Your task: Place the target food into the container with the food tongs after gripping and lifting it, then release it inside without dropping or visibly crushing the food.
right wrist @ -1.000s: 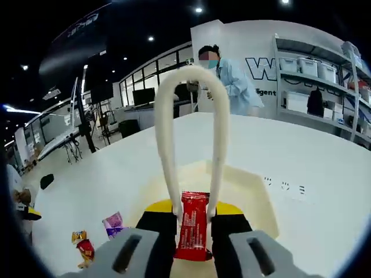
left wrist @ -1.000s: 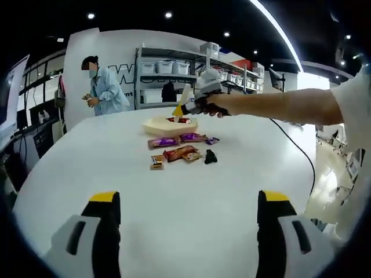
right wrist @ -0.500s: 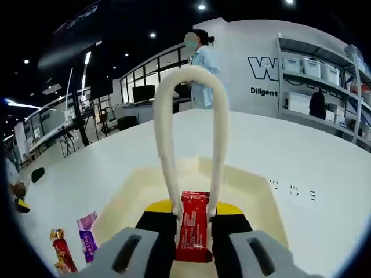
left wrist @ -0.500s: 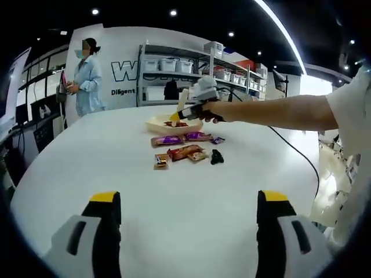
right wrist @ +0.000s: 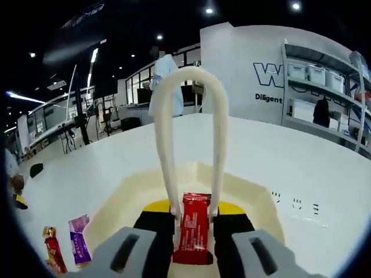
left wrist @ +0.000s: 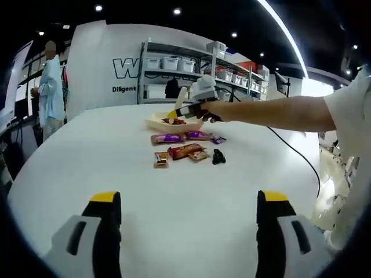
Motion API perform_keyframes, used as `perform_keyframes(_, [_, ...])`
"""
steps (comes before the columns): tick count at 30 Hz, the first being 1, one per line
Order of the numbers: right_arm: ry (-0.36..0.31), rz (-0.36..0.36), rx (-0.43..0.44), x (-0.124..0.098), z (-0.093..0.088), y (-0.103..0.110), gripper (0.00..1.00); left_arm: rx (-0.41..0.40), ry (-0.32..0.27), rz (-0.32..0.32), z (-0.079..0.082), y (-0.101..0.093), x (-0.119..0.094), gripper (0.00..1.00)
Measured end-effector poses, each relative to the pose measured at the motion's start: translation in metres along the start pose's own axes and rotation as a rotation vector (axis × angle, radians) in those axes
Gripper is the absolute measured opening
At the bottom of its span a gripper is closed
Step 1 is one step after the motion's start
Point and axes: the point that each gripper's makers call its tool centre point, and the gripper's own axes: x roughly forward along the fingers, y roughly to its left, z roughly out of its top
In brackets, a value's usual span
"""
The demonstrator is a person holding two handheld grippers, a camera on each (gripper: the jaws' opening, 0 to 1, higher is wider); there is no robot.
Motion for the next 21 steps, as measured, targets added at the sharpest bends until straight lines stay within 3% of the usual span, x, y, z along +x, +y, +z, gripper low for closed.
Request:
perform_keyframes(14, [-0.058,-0.002,0.008,-0.010,0.013,-0.001,0.19,0.003,-0.006,-0.006,-0.001,-0.002,0.001,0.95])
perform_keyframes(21, [-0.068,0.039,-0.032,-0.028,0.023,0.018,0.18,-0.004,-0.015,-0.009,0.000,-0.003,0.001,0.95])
